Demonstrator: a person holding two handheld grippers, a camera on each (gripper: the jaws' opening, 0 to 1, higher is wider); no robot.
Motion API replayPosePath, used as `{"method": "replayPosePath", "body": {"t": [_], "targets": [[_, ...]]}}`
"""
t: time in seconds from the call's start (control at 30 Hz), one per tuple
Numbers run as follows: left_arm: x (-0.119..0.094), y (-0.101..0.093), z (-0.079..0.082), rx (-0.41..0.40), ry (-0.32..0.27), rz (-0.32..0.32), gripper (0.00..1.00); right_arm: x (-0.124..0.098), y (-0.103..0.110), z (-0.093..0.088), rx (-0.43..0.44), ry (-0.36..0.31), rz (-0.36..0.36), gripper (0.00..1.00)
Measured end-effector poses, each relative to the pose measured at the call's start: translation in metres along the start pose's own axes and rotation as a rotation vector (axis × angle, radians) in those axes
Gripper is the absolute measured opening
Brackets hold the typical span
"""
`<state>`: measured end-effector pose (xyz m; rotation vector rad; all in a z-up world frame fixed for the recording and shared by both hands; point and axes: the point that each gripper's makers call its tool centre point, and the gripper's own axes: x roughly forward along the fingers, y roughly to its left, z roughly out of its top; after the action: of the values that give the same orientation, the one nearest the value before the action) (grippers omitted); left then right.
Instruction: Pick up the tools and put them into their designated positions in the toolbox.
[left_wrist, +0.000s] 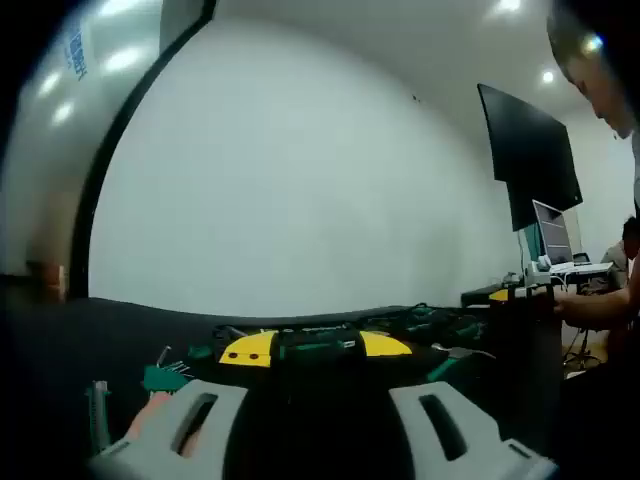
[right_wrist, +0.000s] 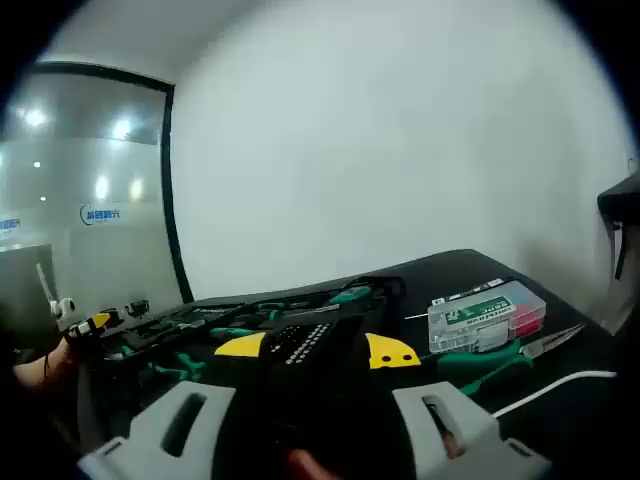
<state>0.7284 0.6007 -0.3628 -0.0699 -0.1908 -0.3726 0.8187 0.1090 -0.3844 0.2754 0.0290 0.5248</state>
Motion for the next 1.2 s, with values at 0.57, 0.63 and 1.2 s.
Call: {"method": "replayPosePath", "body": {"t": [0.57, 0.63, 1.2], "targets": [[0.0008, 0.0020, -0.0012, 0.008, 0.003, 0.009, 0.31, 0.0014, -0.0008, -0.0025, 0.002, 0.011, 0.001, 0.33], [0.0010, 0.0056, -0.0018, 0.005, 0.004, 0.013, 0.30, 0.0015, -0.0008, -0.0029, 0.005, 0.013, 0.002, 0.33], [0.0001, 0.0044, -0.0012, 0.003, 0.002, 0.015, 0.30, 0.0048, -0.0059, -0.0027, 0.001, 0.017, 0.005, 0.33]]}}
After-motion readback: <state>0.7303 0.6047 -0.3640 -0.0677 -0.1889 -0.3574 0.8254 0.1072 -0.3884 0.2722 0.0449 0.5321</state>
